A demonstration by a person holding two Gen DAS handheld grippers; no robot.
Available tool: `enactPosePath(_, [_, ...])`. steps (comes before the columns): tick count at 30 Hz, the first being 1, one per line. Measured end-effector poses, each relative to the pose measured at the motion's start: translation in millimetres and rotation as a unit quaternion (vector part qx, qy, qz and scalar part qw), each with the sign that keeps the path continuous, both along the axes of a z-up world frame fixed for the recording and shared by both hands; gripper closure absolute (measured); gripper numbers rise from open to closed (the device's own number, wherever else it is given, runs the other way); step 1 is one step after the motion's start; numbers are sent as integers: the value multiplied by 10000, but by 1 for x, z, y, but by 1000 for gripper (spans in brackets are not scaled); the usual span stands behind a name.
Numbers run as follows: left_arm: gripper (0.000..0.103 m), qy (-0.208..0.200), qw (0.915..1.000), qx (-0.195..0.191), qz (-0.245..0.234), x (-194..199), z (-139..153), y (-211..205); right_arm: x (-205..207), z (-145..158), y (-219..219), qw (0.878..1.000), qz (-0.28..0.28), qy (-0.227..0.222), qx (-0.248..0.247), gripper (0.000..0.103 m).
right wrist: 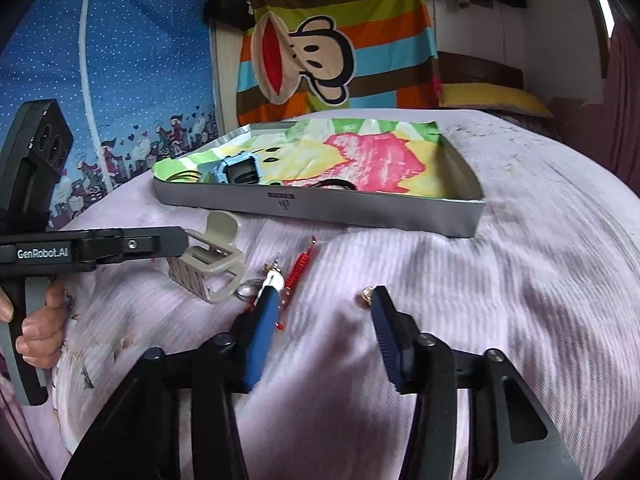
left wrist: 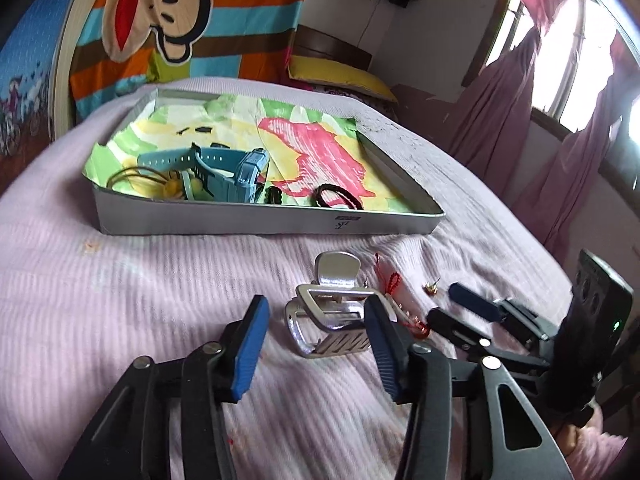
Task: Organize jewelry
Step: 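Grasp the red-string keychain with the right tool while the left tool grasps the beige claw clip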
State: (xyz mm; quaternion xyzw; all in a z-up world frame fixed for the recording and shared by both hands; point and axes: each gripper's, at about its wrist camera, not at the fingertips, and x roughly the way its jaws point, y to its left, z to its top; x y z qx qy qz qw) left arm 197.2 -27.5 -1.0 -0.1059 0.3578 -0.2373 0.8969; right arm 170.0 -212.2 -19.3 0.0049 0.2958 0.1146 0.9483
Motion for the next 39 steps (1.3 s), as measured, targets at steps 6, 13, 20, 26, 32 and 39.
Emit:
enactPosePath(6, [74,256,9995,-181,-74,10,-1,-2,19,1,8,9992,339,196,94,71])
enactPosePath(13, [91,474,9983,-331,-13,15,-6,3,39,-5,19,9973,550,487,43,78])
enactPosePath(20, [91,485,9986,-191,-88,14,-8,1,54,-7,19,9964,539,644,136,85])
enactPosePath(26, [91,373,9992,26,-133,7,-10,-3,55,-11,22,9959,568,683,152,97])
enactPosePath(32, [91,310,9990,117,-312,-3,-12,-6,50,-13,16,9964,547,580,295,98])
enactPosePath(39, [96,187,9990,202,-353,-14,-14,-10,36,-3,8,9978,487,113,441,99])
